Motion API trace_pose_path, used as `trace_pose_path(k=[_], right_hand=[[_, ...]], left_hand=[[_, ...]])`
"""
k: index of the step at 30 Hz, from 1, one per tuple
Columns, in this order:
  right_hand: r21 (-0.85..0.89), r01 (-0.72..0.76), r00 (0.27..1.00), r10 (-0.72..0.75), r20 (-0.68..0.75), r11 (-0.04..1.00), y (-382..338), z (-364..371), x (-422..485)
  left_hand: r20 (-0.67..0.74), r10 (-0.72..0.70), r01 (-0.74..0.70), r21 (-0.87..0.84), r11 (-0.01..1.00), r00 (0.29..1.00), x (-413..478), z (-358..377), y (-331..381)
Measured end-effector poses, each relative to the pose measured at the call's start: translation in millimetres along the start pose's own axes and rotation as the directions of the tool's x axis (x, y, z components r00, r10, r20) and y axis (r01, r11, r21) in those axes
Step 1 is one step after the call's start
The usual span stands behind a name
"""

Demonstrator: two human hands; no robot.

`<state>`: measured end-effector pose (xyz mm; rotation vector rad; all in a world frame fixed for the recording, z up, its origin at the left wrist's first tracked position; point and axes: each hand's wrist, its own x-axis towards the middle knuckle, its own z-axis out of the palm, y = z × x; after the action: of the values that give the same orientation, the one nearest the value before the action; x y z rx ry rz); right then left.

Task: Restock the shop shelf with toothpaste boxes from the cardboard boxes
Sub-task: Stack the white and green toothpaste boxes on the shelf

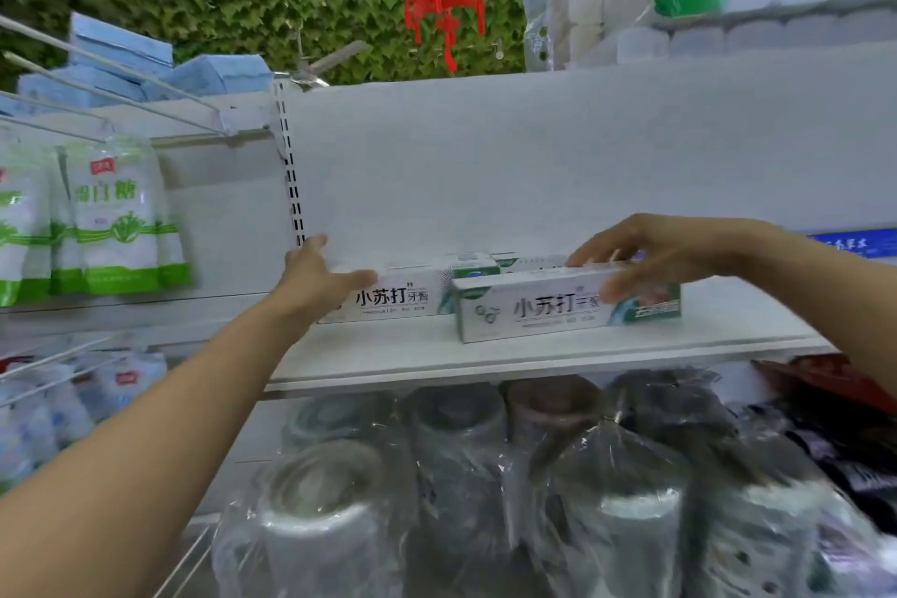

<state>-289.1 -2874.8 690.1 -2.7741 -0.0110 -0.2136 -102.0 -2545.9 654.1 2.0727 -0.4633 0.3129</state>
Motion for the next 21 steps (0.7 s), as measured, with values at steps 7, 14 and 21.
trace_pose_path(k=[7,14,21], right_hand=[[0.05,-0.135,0.979,0.141,-0.145,0.99,64,-12,-3],[-0.061,-0.119,0.965,0.101,-0.241,0.991,70,8,30],[-0.093,-0.116,0.951,0.084,-0.299,0.989,78,19,44]], left_hand=[[0.087,-0.212,0.223,-0.147,0.964,0.973,33,7,-51],[0.025,-0.2,0.201,-0.109,0.973,0.98,36,10,-51],[0.018,-0.211,0.212,-0.063,0.975,0.977,38,12,-50]])
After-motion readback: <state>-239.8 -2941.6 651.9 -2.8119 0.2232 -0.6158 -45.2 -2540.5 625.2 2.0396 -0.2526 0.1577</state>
